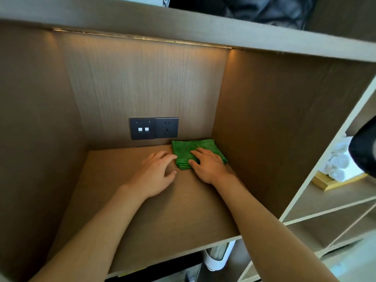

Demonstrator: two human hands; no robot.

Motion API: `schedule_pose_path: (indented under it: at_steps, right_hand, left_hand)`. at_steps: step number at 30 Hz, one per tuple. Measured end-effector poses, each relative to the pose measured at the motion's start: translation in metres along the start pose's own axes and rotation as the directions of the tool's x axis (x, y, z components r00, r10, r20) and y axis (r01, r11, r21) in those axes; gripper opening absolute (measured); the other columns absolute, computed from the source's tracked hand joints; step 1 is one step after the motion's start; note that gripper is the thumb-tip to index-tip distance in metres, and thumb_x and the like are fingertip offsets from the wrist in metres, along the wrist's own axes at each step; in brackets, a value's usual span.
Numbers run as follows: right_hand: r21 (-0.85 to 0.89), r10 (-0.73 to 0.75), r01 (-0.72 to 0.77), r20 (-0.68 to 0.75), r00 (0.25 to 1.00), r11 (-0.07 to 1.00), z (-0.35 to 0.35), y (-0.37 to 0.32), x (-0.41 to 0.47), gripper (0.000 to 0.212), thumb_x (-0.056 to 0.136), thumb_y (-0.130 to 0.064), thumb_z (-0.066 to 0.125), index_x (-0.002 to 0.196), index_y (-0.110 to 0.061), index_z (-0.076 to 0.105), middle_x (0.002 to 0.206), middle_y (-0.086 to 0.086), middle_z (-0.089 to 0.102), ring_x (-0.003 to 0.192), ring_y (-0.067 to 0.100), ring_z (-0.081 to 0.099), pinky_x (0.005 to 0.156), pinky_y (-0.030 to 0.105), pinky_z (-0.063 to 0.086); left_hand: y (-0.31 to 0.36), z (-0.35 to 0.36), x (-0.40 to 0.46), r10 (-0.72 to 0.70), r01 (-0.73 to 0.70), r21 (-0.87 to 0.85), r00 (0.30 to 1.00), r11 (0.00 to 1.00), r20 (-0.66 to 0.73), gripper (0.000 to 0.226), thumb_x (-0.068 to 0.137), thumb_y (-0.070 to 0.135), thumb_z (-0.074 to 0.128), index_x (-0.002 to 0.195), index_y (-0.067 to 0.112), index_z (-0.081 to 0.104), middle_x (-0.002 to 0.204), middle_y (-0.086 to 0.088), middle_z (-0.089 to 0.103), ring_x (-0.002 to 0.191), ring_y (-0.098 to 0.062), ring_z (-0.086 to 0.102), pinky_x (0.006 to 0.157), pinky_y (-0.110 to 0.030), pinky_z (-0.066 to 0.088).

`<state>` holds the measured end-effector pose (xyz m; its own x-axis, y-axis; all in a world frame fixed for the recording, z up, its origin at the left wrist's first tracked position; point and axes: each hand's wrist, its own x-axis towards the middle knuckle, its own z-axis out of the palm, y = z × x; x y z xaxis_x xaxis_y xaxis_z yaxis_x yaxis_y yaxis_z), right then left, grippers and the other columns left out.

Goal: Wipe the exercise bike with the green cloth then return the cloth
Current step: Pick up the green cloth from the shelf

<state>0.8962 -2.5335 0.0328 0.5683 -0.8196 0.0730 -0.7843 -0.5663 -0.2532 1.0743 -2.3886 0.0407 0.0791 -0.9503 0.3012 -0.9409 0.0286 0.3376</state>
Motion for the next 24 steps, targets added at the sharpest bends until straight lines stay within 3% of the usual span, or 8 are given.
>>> schedule_pose_path:
  at_steps: [10, 19, 24]
  right_hand:
    - [0.010, 0.008, -0.007, -0.030, 1.000, 1.000, -0.001, -0.017, -0.089, 0.057, 0.108, -0.056, 0.043, 0.161, -0.035, 0.040, 0.171, -0.004, 0.031, 0.159, 0.019, 0.024, 0.128, 0.041, 0.017]
    - [-0.084, 0.029, -0.029, 0.000, 1.000, 0.996, 0.003, -0.031, -0.167, 0.064, 0.108, -0.058, 0.037, 0.166, -0.034, 0.026, 0.174, -0.003, 0.023, 0.161, 0.022, 0.017, 0.128, 0.046, 0.017]
    - [0.060, 0.024, -0.025, 0.022, 0.999, 0.998, -0.020, -0.024, -0.157, 0.055, 0.110, -0.047, 0.043, 0.162, -0.028, 0.038, 0.172, -0.002, 0.028, 0.158, 0.023, 0.025, 0.127, 0.050, 0.024]
  left_hand:
    - [0.015, 0.005, -0.012, 0.067, -0.070, -0.089, 0.997, 0.994, -0.035, 0.050, 0.100, 0.034, 0.065, 0.147, 0.019, 0.057, 0.148, -0.003, 0.054, 0.138, -0.027, 0.047, 0.116, -0.043, 0.038]
    - [0.022, 0.025, -0.022, 0.153, -0.144, -0.105, 0.984, 0.984, 0.086, 0.054, 0.103, 0.046, 0.059, 0.151, 0.022, 0.053, 0.161, -0.001, 0.046, 0.148, -0.027, 0.040, 0.123, -0.046, 0.033]
    - [0.027, 0.025, -0.028, 0.161, -0.158, -0.041, 0.982, 0.987, 0.097, 0.055, 0.105, 0.053, 0.050, 0.149, 0.022, 0.056, 0.161, 0.000, 0.046, 0.151, -0.025, 0.036, 0.120, -0.055, 0.035]
